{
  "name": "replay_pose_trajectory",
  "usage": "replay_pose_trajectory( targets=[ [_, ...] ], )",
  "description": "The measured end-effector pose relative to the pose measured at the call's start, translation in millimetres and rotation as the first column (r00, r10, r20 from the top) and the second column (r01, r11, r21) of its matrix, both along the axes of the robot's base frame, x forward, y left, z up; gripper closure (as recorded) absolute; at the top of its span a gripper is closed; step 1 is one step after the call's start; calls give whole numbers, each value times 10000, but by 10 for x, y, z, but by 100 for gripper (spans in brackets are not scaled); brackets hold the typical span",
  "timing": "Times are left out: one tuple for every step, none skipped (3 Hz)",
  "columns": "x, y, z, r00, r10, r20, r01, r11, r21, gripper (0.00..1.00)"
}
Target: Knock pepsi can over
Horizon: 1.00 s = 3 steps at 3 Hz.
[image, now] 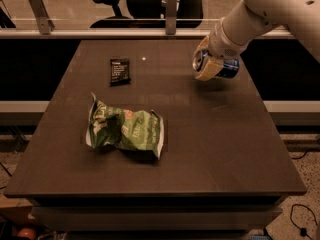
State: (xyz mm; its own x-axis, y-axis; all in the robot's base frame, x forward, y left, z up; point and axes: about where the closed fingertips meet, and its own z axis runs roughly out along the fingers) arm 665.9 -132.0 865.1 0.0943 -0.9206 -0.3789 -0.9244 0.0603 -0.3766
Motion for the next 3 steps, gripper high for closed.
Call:
replay_pose_trajectory(
  targets=[
    [30,9,-85,9994,-225,255,239,9980,-582,100],
    [42,20,-136,9984,-358,439,398,9947,-951,100],
    [39,35,-173,9960,-491,742,595,9877,-1447,100]
  ],
)
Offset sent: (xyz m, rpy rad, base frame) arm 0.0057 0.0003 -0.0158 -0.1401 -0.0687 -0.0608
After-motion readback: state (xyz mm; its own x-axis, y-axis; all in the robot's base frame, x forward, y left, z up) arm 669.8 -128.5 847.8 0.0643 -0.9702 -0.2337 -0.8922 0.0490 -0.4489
